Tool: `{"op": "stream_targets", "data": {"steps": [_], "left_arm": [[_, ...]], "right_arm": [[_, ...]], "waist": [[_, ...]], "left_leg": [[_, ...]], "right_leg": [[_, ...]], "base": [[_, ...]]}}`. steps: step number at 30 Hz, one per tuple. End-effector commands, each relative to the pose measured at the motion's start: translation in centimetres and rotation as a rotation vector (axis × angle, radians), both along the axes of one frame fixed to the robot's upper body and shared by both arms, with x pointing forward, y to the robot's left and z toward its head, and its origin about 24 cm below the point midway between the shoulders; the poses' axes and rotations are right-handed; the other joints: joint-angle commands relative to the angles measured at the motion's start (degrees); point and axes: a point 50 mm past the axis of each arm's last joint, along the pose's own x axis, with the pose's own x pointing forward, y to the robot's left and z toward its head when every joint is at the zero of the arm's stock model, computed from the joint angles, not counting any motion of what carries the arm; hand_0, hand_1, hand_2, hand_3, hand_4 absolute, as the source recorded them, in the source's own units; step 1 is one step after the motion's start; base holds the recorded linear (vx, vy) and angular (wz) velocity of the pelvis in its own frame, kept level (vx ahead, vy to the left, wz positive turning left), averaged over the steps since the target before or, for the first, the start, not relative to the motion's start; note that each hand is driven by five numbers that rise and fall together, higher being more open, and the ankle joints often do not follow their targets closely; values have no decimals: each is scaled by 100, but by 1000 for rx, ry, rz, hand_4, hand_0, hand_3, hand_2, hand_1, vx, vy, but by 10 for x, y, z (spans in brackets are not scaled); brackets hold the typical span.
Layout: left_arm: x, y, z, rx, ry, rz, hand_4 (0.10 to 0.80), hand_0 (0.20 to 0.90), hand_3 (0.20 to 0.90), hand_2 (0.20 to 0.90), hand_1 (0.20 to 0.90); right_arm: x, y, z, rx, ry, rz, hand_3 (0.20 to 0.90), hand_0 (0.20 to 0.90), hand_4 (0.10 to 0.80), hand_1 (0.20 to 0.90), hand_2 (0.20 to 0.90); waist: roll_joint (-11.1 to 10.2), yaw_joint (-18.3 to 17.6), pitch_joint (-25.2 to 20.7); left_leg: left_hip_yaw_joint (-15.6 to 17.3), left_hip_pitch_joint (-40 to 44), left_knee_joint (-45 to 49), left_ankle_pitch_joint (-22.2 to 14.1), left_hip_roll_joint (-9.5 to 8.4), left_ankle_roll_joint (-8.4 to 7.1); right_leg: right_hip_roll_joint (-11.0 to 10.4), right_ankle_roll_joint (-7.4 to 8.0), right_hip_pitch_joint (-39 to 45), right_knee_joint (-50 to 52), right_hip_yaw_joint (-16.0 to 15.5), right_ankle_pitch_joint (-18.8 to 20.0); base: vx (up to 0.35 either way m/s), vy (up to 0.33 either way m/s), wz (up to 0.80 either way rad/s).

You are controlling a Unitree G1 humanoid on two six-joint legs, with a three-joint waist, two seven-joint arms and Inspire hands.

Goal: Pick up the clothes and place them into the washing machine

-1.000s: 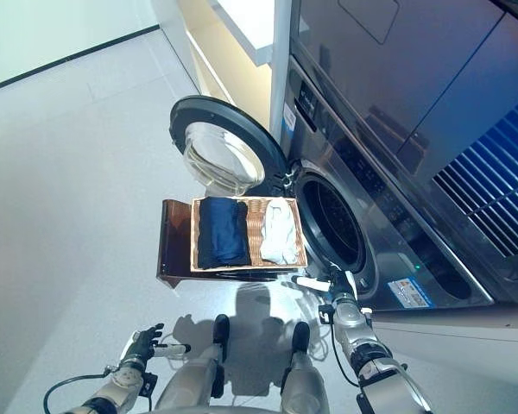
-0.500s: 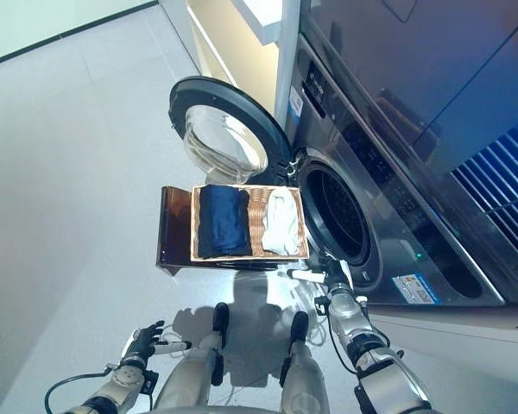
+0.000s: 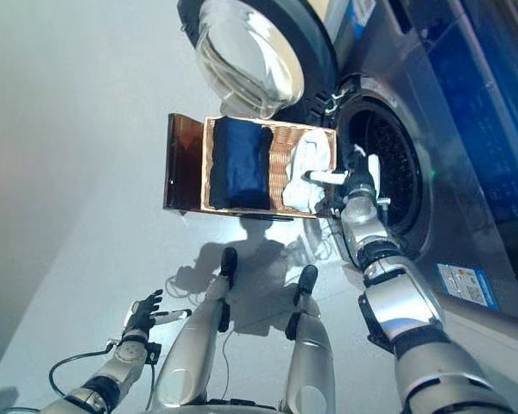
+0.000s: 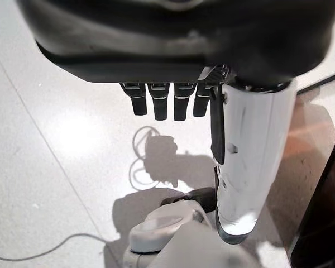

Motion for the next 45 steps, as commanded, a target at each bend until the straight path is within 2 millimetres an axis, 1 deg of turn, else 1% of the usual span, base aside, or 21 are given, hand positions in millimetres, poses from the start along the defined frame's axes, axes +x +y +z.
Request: {"op": "stream_targets", "data": {"steps": [1,3,4,7,11,14,18,24,25,28,29,32,34,36,39,44,45], "left_arm": [[5,24,15,77,-86,31,800,900,900,900,900],[8,22,16,72,-95,31,800,900,900,900,900],[12,18,18,70,-106,21,800,900,900,900,900],[19,15,22,65,-137,17,800,900,900,900,900],[25,13,26,71,-156,1,800,900,900,900,900],[27,12,28,70,-163,0,800,900,900,900,900],[34,10,34,68,-199,-6,800,900,900,900,900],[39,8,37,76,-216,-8,800,900,900,900,900],[40,7,38,76,-220,-11,800,900,900,900,900],[46,3,43,73,-253,-21,800,900,900,900,900],[49,0,45,71,-265,-27,800,900,900,900,900],[57,-8,53,68,-315,-53,800,900,900,900,900],[60,-14,56,66,-336,-74,800,900,900,900,900],[61,-17,58,65,-345,-84,800,900,900,900,900],[66,-23,66,56,-394,-104,800,900,900,900,900],[69,-28,73,50,-432,-116,800,900,900,900,900],[69,-28,73,49,-436,-114,800,900,900,900,900]], "right_arm": [[9,-16,54,-59,-158,-64,900,900,800,900,900],[10,-18,62,-65,-172,-79,900,900,800,900,900],[11,-19,65,-67,-171,-92,900,900,800,900,900],[12,-16,70,-61,-181,-97,900,900,800,900,900],[13,-15,69,-72,-168,-108,900,900,800,900,900],[13,-17,69,-75,-163,-117,900,900,800,900,900],[13,-20,72,-70,-167,-138,900,900,800,900,900],[13,-18,66,-111,-135,-143,900,900,800,900,900],[12,-20,64,-130,-121,-151,900,900,800,900,900],[12,-24,67,-185,-109,-182,900,900,800,900,900],[11,-26,65,-215,-92,-196,900,900,800,900,900],[8,-39,72,-300,-63,-259,900,900,800,900,900],[7,-42,72,-354,-44,-293,900,900,800,900,900],[6,-45,72,-369,-36,-307,900,900,800,900,900],[4,-52,79,-412,-31,-344,900,900,800,900,900],[-2,-68,91,-473,-21,-420,900,900,800,900,900],[-3,-71,94,-487,-22,-431,900,900,800,900,900]], "waist": [[-234,147,-34],[-263,193,27],[-302,250,61],[-364,304,147],[-430,362,241],[-443,380,275],[-458,417,340],[-500,443,396],[-500,453,404],[-501,464,441],[-502,469,467],[-489,498,502],[-472,508,505],[-456,513,506],[-407,575,506],[-281,640,506],[-252,653,506]], "left_leg": [[105,-657,1103,-944,-146,-193],[74,-710,1094,-923,-162,-199],[33,-702,1116,-1095,-147,-243],[10,-819,1143,-1092,-181,-252],[-28,-949,1229,-1120,-191,-264],[-29,-996,1236,-1125,-203,-272],[-55,-1077,1227,-1117,-230,-280],[-61,-1162,1264,-1137,-257,-277],[-63,-1188,1277,-1139,-265,-278],[-87,-1277,1297,-1137,-278,-279],[-94,-1305,1292,-1136,-287,-280],[-134,-1503,1316,-1127,-317,-288],[-144,-1605,1316,-1124,-334,-286],[-156,-1672,1331,-1125,-343,-286],[-191,-1854,1363,-1133,-362,-276],[-222,-2119,1427,-1124,-398,-270],[-224,-2160,1415,-1115,-383,-268]], "right_leg": [[-279,127,85,40,-21,-569],[-292,134,82,11,-61,-553],[-256,174,157,-16,-68,-689],[-253,183,148,-70,-117,-669],[-246,196,143,-118,-184,-629],[-254,203,142,-154,-211,-613],[-256,224,143,-228,-265,-581],[-265,257,180,-321,-297,-533],[-271,258,183,-331,-306,-532],[-269,262,159,-345,-330,-515],[-265,270,143,-355,-337,-514],[-257,273,42,-371,-388,-527],[-246,275,-39,-374,-406,-532],[-249,275,-83,-362,-428,-541],[-249,289,-265,-289,-486,-565],[-280,275,-578,-62,-550,-672],[-294,273,-644,-11,-585,-691]], "base": [[12,-10,22],[70,-20,17],[130,-43,12],[46,-26,23],[-1,-6,6],[2,1,4],[0,13,9],[3,7,5],[0,0,0],[0,0,0],[0,0,0],[0,-21,9],[-3,-9,12],[-5,1,8],[-8,-12,6],[-8,7,8],[2,19,6]]}}
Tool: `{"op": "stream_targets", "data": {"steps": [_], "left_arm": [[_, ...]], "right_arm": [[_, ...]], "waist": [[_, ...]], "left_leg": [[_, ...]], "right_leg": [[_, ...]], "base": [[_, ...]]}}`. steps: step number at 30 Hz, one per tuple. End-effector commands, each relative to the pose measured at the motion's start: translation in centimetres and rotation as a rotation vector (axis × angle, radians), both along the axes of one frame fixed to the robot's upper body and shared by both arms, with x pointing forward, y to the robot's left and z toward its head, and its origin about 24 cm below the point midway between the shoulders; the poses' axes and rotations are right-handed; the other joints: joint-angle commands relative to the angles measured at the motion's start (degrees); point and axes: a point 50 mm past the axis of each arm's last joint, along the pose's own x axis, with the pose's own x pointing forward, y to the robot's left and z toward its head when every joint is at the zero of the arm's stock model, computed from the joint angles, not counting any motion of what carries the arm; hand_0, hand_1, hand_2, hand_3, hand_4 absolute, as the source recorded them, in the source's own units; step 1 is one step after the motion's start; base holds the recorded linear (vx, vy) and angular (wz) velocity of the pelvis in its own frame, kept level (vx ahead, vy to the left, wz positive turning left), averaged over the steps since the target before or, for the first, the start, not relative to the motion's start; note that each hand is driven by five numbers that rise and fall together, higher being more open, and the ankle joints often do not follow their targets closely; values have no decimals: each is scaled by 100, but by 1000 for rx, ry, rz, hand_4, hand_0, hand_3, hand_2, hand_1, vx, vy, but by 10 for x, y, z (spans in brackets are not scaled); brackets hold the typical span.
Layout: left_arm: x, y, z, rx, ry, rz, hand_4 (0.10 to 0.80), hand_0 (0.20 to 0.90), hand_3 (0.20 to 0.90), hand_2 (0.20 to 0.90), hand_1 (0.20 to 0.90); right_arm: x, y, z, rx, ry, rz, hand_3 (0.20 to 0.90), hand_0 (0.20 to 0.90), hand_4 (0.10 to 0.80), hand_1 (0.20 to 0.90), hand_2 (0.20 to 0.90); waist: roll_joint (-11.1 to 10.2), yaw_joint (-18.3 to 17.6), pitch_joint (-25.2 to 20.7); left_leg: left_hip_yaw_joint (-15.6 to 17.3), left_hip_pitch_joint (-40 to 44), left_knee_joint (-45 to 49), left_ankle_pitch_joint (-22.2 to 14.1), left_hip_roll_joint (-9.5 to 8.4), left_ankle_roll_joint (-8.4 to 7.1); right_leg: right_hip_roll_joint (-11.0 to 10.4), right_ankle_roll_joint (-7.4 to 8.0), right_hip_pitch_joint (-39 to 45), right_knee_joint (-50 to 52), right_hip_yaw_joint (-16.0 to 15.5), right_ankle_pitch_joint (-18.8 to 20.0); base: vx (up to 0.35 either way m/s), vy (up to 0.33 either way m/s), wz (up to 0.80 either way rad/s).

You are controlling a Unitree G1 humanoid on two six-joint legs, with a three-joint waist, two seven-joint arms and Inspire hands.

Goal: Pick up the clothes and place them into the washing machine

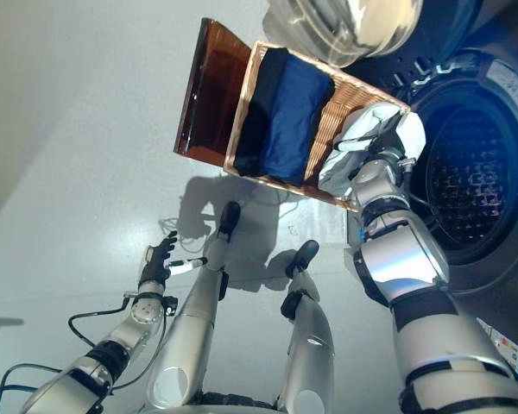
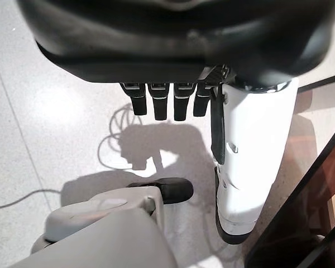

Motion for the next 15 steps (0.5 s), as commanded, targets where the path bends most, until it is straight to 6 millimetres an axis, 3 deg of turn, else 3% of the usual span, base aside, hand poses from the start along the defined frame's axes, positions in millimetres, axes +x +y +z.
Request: {"op": "stream_targets", "data": {"steps": [1,2,4,10,15], "left_arm": [[-2,9,9,11,-68,32,800,900,900,900,900],[-2,8,10,6,-75,36,800,900,900,900,900],[-3,9,10,6,-75,38,800,900,900,900,900],[-6,9,3,17,-44,52,800,900,900,900,900],[-5,8,4,14,-50,45,800,900,900,900,900]], "right_arm": [[-12,-42,36,-173,-42,-137,900,900,800,900,900],[-12,-44,36,-177,-39,-142,900,900,800,900,900],[-13,-45,33,-180,-37,-146,200,200,300,200,200],[-11,-36,24,-161,-29,-127,200,200,300,200,200],[-15,-45,18,-97,-42,-153,200,200,300,200,200]], "waist": [[142,145,174],[160,148,174],[172,154,174],[183,115,174],[257,94,173]], "left_leg": [[357,-677,1304,-1244,-241,-170],[364,-701,1302,-1229,-239,-173],[377,-682,1284,-1211,-231,-169],[468,-424,1248,-1213,-203,-155],[574,-16,1118,-1201,-186,-159]], "right_leg": [[-172,240,411,-312,144,-405],[-182,245,387,-294,127,-414],[-181,245,385,-285,120,-417],[-198,279,587,-342,123,-350],[-232,318,933,-486,179,-248]], "base": [[3,16,7],[14,14,7],[16,22,14],[3,6,3],[-22,16,-5]]}}
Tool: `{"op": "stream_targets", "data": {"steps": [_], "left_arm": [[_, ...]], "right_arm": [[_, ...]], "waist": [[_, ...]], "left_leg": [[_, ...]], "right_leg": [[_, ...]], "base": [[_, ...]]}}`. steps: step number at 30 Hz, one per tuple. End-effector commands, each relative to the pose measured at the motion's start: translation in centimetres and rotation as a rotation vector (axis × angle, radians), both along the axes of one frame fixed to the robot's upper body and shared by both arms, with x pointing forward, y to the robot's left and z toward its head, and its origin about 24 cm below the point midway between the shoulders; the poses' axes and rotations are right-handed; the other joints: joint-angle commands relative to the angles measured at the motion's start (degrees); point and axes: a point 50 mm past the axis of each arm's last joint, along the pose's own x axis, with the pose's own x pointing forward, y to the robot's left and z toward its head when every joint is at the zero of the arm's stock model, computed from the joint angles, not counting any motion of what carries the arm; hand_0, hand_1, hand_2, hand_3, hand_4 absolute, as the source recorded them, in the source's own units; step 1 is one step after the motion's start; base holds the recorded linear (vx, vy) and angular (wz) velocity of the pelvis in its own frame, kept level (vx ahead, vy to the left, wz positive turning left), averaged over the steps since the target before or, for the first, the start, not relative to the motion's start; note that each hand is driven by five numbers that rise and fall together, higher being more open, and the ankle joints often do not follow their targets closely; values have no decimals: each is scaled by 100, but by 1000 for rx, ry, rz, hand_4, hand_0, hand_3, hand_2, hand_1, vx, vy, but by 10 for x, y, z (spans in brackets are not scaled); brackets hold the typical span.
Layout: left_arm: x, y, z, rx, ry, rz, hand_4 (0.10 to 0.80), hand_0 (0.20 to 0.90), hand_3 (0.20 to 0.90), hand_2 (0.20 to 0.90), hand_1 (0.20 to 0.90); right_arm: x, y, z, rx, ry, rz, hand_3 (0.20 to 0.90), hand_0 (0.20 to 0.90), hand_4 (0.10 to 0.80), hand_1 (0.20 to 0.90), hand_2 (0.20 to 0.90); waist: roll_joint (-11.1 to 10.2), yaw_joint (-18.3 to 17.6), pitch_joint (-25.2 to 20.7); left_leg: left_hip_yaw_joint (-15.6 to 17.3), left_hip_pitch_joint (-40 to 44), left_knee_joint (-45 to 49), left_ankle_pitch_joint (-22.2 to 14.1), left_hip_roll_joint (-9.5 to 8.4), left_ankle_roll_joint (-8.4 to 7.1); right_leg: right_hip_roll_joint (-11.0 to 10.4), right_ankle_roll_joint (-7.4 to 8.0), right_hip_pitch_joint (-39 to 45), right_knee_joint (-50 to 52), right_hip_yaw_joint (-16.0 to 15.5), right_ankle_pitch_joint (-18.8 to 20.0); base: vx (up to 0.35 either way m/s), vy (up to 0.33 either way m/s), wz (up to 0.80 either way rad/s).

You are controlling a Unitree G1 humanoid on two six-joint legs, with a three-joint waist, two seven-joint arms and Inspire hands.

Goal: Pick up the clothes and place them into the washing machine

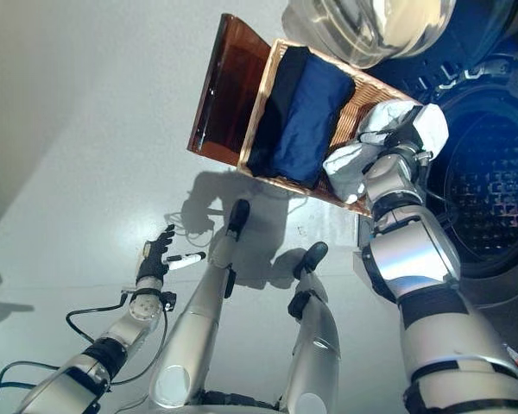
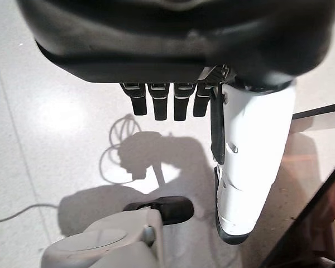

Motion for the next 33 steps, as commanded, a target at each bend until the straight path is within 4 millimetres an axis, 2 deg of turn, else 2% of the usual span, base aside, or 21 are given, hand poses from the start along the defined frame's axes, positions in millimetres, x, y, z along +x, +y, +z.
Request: {"op": "stream_targets", "data": {"steps": [1,5,6,7,8,9,11,12,17,23,26,28,29,33], "left_arm": [[-8,5,0,4,-28,32,800,900,900,900,900],[-10,11,-5,14,4,50,800,900,900,900,900],[-11,13,-6,14,11,56,800,900,900,900,900],[-14,15,-9,16,28,63,800,900,900,900,900],[-19,20,-16,18,64,84,800,900,900,900,900],[-19,21,-16,19,65,84,800,900,900,900,900],[-26,26,-22,10,98,110,800,900,900,900,900],[-28,26,-26,11,119,113,800,900,900,900,900],[-42,24,-41,-30,193,130,800,900,900,900,900],[-50,12,-50,-100,230,105,800,900,900,900,900],[-56,6,-56,-126,266,81,800,900,900,900,900],[-60,4,-60,-137,287,73,800,900,900,900,900],[-62,3,-62,-143,302,67,800,900,900,900,900],[-65,0,-65,-150,317,59,800,900,900,900,900]], "right_arm": [[-11,-34,14,-59,-54,-86,200,200,300,200,200],[-19,-42,-10,142,-116,-113,200,200,300,200,200],[-20,-43,-15,186,-137,-121,200,200,300,200,200],[-21,-42,-22,246,-153,-114,200,200,300,200,200],[-22,-38,-31,414,-248,-108,200,200,300,200,200],[-22,-38,-32,415,-247,-109,200,200,300,200,200],[-24,-34,-43,571,-321,-101,200,200,300,200,200],[-25,-25,-55,710,-376,-98,200,200,300,200,200],[-29,-4,-82,1022,-523,-71,200,200,300,200,200],[-33,17,-92,1384,-770,-9,200,200,300,200,200],[-33,21,-97,1513,-840,-1,200,200,300,200,200],[-34,19,-100,1556,-866,-15,200,200,300,200,200],[-33,18,-96,1601,-926,-25,200,200,300,200,200],[-32,10,-89,1629,-1009,-55,200,200,300,200,200]], "waist": [[72,-32,68],[104,-153,-6],[127,-209,-20],[135,-241,-69],[170,-346,-158],[164,-338,-156],[194,-432,-231],[227,-497,-283],[424,-692,-419],[802,-820,-581],[984,-816,-648],[1084,-818,-694],[1175,-817,-749],[1314,-832,-791]], "left_leg": [[349,-297,1048,-1209,-89,-151],[482,210,825,-1162,-43,-164],[532,215,785,-973,-63,-118],[554,281,756,-963,-60,-118],[610,436,682,-958,-40,-111],[616,450,673,-957,-40,-111],[675,590,581,-935,-14,-103],[744,692,490,-915,4,-109],[888,996,377,-904,17,-102],[1007,1273,219,-869,26,-98],[1034,1399,170,-869,14,-92],[1046,1446,152,-866,14,-91],[1078,1512,101,-867,12,-99],[1089,1563,62,-861,6,-104]], "right_leg": [[-63,239,701,-620,131,-145],[-83,275,1071,-776,222,-44],[-122,243,1045,-806,220,109],[-137,246,1085,-828,242,129],[-142,254,1156,-872,299,170],[-143,254,1164,-877,305,172],[-148,267,1194,-950,389,248],[-145,277,1226,-996,428,270],[-156,248,1315,-1076,606,306],[-163,247,1389,-1150,772,306],[-161,238,1438,-1162,847,284],[-166,229,1451,-1158,871,265],[-160,225,1473,-1163,897,246],[-151,215,1469,-1143,951,213]], "base": [[-37,24,-15],[-52,28,-19],[-105,58,-14],[-110,82,-14],[-14,31,-15],[-14,48,-20],[-19,34,-27],[-16,43,-28],[-16,35,-33],[-6,26,-19],[16,13,-15],[12,2,-2],[19,-3,-5],[22,7,-4]]}}
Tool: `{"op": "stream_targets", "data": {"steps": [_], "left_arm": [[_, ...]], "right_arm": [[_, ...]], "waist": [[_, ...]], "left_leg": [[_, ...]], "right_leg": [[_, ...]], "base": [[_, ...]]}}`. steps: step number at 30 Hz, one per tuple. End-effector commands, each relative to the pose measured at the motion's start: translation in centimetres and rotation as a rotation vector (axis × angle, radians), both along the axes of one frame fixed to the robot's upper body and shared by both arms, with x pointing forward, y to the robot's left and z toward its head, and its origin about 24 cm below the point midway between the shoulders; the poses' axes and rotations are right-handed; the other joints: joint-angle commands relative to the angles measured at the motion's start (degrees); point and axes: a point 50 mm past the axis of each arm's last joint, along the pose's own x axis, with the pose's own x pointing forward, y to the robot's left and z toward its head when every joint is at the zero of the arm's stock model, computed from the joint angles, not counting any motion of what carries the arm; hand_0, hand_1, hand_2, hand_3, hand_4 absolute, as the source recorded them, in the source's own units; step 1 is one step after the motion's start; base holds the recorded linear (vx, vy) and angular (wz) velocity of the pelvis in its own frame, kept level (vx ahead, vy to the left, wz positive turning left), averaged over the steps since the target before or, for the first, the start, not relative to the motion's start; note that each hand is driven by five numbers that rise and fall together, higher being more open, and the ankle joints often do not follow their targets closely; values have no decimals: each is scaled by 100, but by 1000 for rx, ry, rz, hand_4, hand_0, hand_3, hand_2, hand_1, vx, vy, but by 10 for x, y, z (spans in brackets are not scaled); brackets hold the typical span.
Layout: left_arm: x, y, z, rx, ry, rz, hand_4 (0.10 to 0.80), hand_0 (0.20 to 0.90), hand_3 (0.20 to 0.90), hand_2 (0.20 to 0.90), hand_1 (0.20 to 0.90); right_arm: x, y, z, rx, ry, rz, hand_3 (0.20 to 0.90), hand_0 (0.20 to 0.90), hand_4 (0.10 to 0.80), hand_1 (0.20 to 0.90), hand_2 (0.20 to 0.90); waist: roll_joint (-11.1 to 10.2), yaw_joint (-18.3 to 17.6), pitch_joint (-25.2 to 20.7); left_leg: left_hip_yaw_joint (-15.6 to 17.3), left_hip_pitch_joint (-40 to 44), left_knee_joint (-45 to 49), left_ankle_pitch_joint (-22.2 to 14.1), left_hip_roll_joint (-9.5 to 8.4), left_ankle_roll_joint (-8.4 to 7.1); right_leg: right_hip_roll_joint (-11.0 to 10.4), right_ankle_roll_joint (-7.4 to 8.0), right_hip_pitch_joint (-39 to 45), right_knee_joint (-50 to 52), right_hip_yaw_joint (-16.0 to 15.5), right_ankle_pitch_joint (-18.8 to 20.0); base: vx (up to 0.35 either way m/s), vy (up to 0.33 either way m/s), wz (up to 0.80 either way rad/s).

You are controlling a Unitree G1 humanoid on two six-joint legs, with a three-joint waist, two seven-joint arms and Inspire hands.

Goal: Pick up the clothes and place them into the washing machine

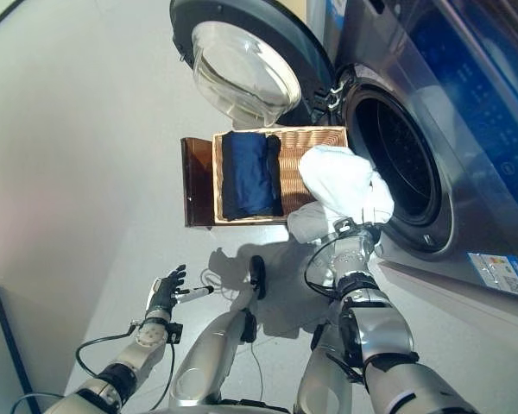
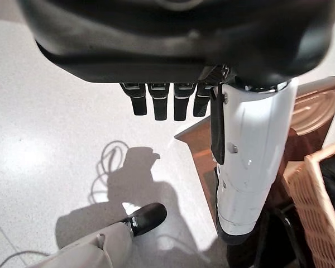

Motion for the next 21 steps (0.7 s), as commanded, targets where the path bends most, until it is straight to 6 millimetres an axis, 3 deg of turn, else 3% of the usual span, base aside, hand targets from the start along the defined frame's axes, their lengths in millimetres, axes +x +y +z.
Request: {"op": "stream_targets", "data": {"steps": [1,4,6,7,11,21], "left_arm": [[-14,12,-9,12,46,44,800,900,900,900,900],[-15,9,-10,7,48,29,800,900,900,900,900],[-20,9,-12,11,58,10,800,900,900,900,900],[-20,8,-12,10,57,9,800,900,900,900,900],[-20,12,-10,14,48,9,800,900,900,900,900],[-19,16,-6,5,18,17,800,900,900,900,900]], "right_arm": [[17,-24,62,-30,-278,-117,200,200,300,200,200],[17,-33,70,-32,-289,-152,200,200,300,200,200],[19,-52,99,-48,-333,-228,200,200,300,200,200],[20,-53,100,-49,-333,-229,200,200,300,200,200],[20,-76,141,-111,-376,-281,200,200,300,200,200],[15,-99,201,-233,-447,-331,200,200,300,200,200]], "waist": [[168,18,-208],[264,35,-248],[440,96,-311],[449,103,-305],[625,194,-314],[734,327,-257]], "left_leg": [[-155,-401,970,-906,16,-394],[-154,-381,956,-905,17,-402],[-166,-358,932,-900,13,-415],[-164,-358,930,-901,15,-416],[-173,-359,902,-873,45,-437],[-220,-516,784,-696,207,-522]], "right_leg": [[-227,51,-123,620,59,-880],[-222,44,-120,646,67,-917],[-207,38,-150,739,97,-1012],[-205,37,-157,748,101,-1015],[-176,32,-272,906,115,-1124],[-67,-87,-792,1478,120,-1423]], "base": [[34,-3,-7],[36,-13,-7],[48,-21,-8],[41,-28,-7],[22,-24,-2],[8,-46,-2]]}}
